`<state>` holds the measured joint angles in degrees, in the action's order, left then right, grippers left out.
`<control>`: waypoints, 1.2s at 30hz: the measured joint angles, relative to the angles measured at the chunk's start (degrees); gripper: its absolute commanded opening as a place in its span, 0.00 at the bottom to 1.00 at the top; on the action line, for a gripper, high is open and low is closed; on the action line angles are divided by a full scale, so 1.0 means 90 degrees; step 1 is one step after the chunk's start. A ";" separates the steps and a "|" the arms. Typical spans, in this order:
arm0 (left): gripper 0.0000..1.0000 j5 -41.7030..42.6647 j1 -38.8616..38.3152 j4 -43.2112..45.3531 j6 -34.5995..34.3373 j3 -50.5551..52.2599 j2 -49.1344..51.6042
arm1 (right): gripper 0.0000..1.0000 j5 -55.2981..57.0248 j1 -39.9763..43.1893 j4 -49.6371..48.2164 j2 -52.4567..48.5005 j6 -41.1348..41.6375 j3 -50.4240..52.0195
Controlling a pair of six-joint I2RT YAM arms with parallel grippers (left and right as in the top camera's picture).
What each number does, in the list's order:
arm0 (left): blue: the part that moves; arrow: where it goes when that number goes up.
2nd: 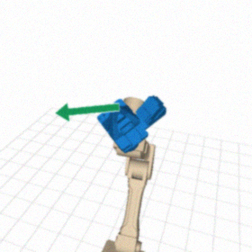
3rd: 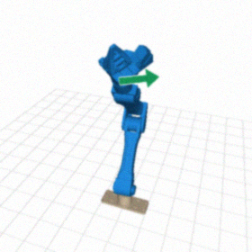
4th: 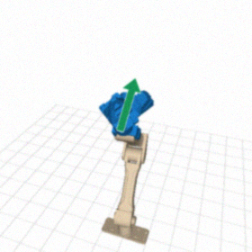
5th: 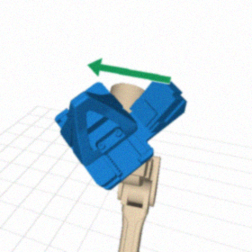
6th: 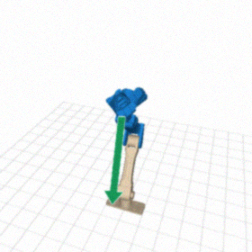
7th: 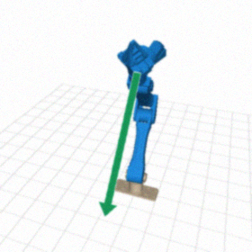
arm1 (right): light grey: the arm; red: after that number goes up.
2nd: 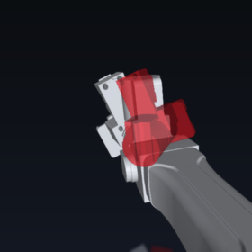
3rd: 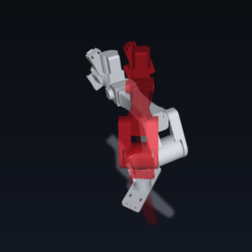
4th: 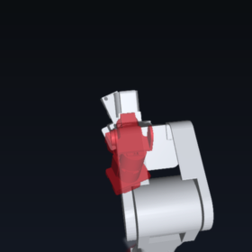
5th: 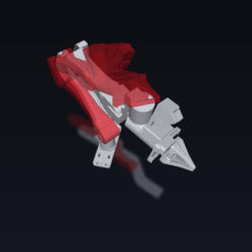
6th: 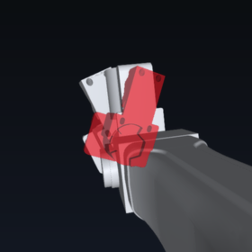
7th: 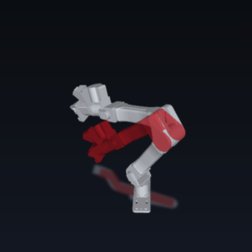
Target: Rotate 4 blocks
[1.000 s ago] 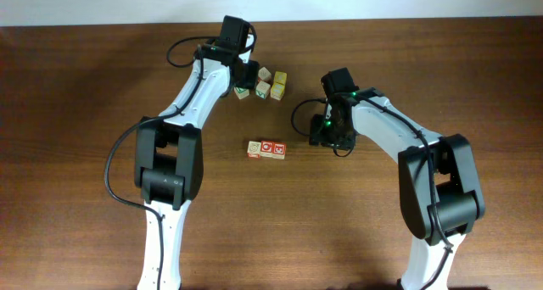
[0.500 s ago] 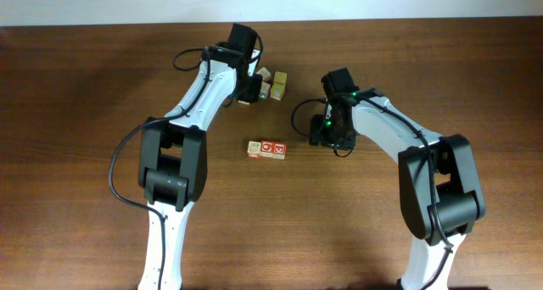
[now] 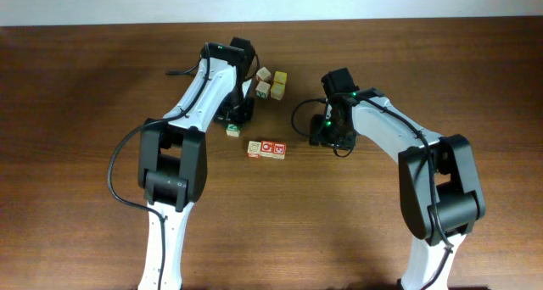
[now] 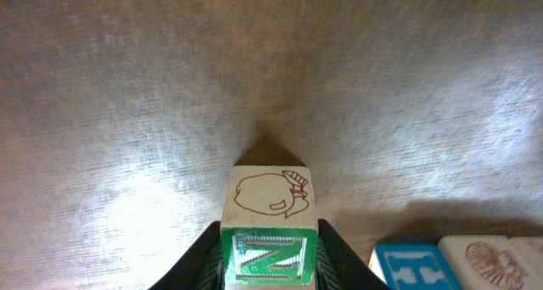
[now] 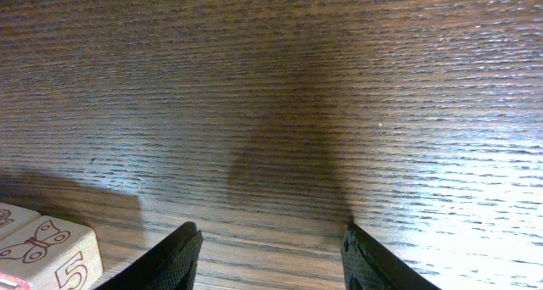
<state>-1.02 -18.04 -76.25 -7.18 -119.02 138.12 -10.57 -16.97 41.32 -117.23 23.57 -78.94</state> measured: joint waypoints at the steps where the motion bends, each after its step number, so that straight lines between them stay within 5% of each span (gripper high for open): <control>1: 0.31 0.0024 0.0000 -0.0114 -0.0015 0.0002 0.0000 | 0.54 0.0000 0.0000 0.0000 0.0000 0.0000 0.0000; 18: 0.44 0.0726 -0.0155 -0.0680 -0.0066 0.0075 0.0039 | 0.55 0.0000 0.0000 0.0000 0.0002 0.0000 0.0000; 29: 0.35 0.0736 -0.0233 -0.0809 -0.0058 0.0075 0.0039 | 0.54 0.0000 0.0000 0.0000 0.0002 0.0000 0.0000; 36: 0.44 0.0738 -0.0231 -0.1178 0.0073 0.0044 0.0041 | 0.55 0.0000 0.0000 0.0000 0.0002 0.0000 0.0000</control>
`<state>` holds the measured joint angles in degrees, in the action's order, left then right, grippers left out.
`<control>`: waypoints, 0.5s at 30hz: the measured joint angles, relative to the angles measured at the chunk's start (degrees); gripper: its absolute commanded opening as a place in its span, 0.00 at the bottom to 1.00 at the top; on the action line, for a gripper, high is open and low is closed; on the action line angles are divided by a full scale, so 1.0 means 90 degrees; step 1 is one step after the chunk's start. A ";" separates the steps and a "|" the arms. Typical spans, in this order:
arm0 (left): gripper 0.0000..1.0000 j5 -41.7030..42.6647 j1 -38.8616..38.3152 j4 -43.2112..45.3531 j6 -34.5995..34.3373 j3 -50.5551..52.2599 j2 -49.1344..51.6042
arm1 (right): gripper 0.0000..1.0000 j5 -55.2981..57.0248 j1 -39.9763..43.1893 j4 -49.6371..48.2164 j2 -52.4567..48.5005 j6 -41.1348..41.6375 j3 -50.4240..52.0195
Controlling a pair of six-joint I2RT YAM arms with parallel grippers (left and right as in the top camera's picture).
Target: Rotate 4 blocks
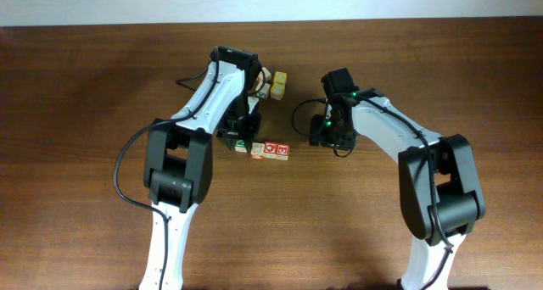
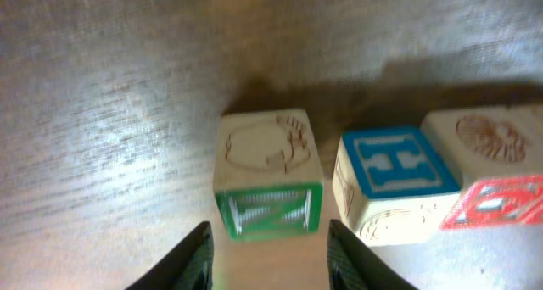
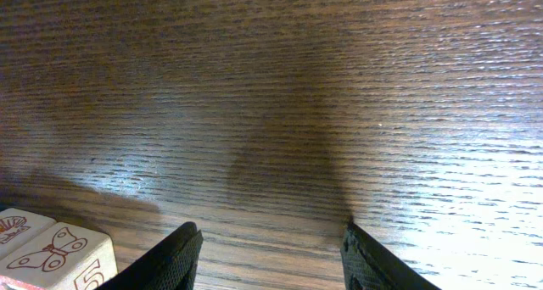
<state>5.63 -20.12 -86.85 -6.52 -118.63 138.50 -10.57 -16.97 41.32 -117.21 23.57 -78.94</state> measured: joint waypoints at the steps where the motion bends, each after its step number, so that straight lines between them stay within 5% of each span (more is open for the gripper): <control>1: 0.44 0.0000 -0.0002 -0.0053 0.0029 -0.0022 0.0005 | 0.55 0.0000 0.0000 0.0000 0.0000 0.0000 0.0000; 5: 0.38 0.0000 0.0000 -0.0316 0.0231 -0.0216 0.0012 | 0.55 0.0000 0.0000 0.0000 0.0000 0.0002 0.0000; 11: 0.12 -0.0238 0.0160 0.0085 0.0270 -0.0240 0.0019 | 0.55 0.0000 0.0000 0.0000 0.0000 0.0002 0.0000; 15: 0.07 -0.0274 0.0466 0.0345 0.0248 -0.0333 0.0019 | 0.55 0.0000 0.0000 0.0000 0.0000 0.0000 0.0000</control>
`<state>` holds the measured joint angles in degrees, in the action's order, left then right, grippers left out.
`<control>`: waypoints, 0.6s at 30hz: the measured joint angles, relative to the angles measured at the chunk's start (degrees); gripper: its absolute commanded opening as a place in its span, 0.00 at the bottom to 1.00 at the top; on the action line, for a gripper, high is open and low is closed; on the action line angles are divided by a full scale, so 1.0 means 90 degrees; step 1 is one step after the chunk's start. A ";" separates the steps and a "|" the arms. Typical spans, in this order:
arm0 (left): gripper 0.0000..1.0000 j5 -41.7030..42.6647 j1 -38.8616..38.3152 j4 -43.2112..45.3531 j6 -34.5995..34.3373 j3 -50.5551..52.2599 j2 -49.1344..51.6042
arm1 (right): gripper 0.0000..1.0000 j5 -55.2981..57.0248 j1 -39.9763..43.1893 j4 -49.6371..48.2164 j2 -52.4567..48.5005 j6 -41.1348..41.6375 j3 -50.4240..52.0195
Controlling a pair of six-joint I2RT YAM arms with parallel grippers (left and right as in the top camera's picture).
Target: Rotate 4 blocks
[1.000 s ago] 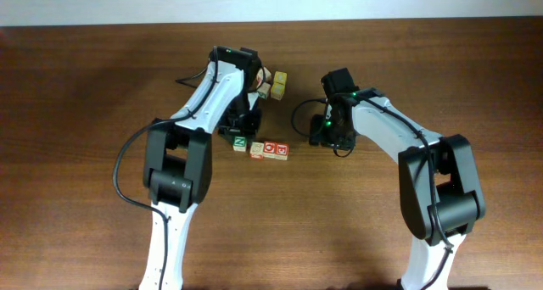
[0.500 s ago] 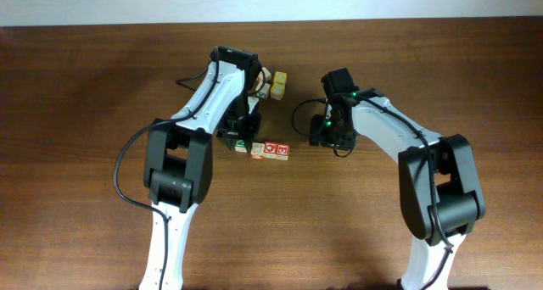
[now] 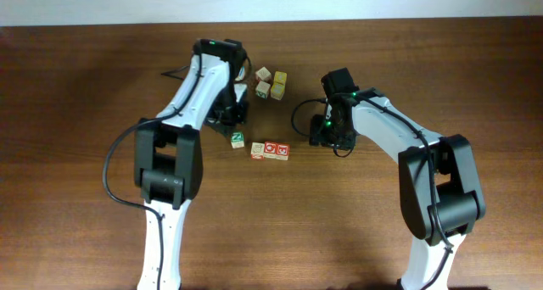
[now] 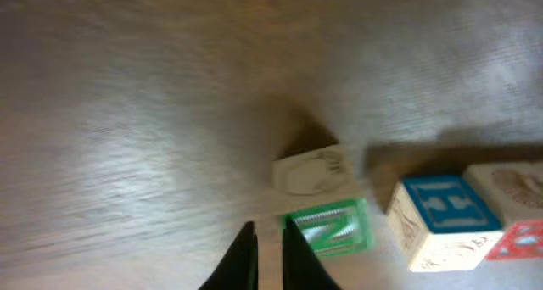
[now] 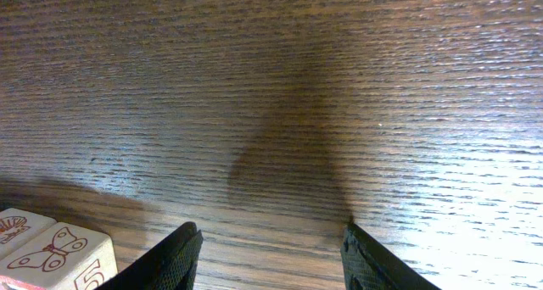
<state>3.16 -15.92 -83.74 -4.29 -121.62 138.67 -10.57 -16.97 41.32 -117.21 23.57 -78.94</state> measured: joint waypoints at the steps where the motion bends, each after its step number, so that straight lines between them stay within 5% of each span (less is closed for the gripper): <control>1: 0.06 0.0002 0.0041 0.0083 0.0000 -0.0002 0.0000 | 0.55 0.0000 0.0000 0.0000 0.0000 0.0000 0.0000; 18: 0.05 0.0129 -0.0231 0.0216 0.0000 -0.0002 0.0012 | 0.55 0.0000 0.0000 -0.0002 0.0000 0.0000 0.0000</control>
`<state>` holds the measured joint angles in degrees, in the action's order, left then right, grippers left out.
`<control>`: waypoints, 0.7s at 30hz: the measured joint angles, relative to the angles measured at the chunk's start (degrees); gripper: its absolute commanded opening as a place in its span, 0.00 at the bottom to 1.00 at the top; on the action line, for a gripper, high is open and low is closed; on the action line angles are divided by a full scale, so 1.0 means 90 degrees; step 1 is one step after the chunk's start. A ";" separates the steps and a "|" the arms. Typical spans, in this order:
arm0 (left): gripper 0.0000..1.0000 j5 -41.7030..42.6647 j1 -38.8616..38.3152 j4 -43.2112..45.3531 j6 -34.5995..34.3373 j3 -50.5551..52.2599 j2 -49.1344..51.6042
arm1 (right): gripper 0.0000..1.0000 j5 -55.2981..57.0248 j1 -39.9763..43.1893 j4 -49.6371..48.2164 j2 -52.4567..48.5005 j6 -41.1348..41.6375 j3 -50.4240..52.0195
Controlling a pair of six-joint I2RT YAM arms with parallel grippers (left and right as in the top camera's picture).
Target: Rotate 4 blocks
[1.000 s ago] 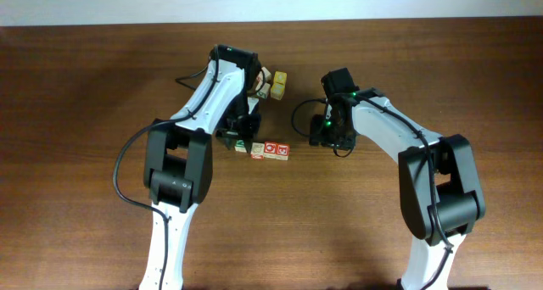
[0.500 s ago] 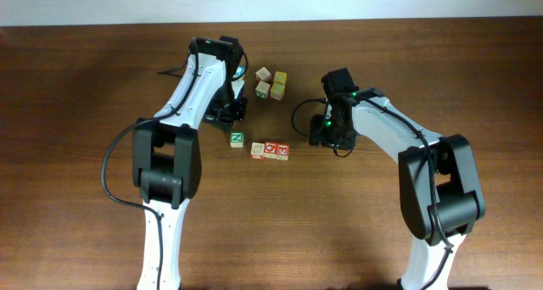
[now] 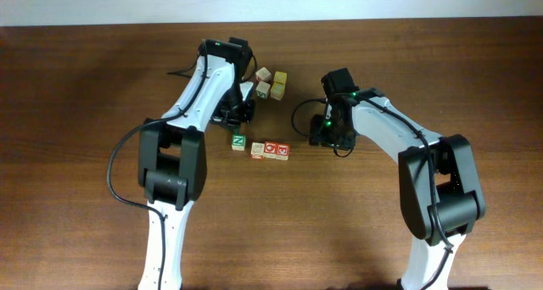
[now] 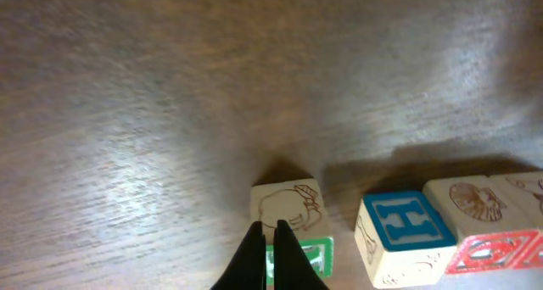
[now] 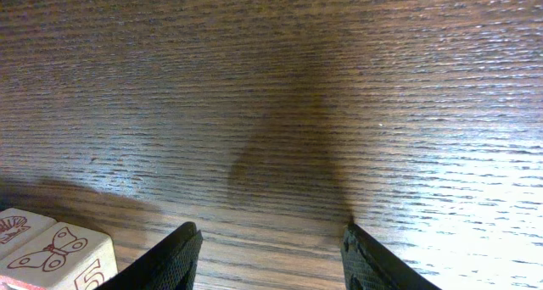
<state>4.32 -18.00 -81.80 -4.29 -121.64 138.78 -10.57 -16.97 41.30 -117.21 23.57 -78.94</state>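
Observation:
A green N block point(image 3: 238, 141) with a line drawing on top point(image 4: 288, 203) lies on the table, just left of a row of three blocks point(image 3: 269, 149). The row begins with a blue H block point(image 4: 402, 229), followed by red-faced ones point(image 4: 488, 243). My left gripper point(image 3: 240, 112) point(image 4: 271, 252) is shut and empty. It hangs just behind the green block, and in the left wrist view its tips cover part of the N face. My right gripper point(image 3: 333, 142) point(image 5: 271, 248) is open over bare wood to the right of the row, with nothing between its fingers.
Several more wooden blocks point(image 3: 271, 82) sit in a cluster at the back, just right of the left arm. A butterfly-and-5 block point(image 5: 51, 256) shows at the lower left corner of the right wrist view.
The shut left gripper has shifted slightly, so its tips now lie over the green block's N face in the wrist view. The blocks and the right arm have not moved.
At first the left gripper held the green N block up and left of the row. Then the block lay on the table beside the blue H block, with the jaws open around it. After that the gripper was shut, empty and drawn back, as now. The right arm stayed still.

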 measured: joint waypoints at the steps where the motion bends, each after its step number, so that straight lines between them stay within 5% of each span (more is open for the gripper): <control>1: 0.05 0.0000 -0.0032 -0.0012 0.0000 0.0000 0.0000 | 0.55 0.0000 0.0000 0.0000 0.0000 0.0002 0.0000; 21: 0.00 -0.0486 0.0425 -0.0372 -0.0338 0.0000 0.0000 | 0.55 0.0000 0.0000 0.0000 0.0000 -0.0007 0.0000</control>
<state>-0.05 -14.17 -85.14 -7.33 -121.64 138.78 -10.57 -16.97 41.30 -117.21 23.51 -78.94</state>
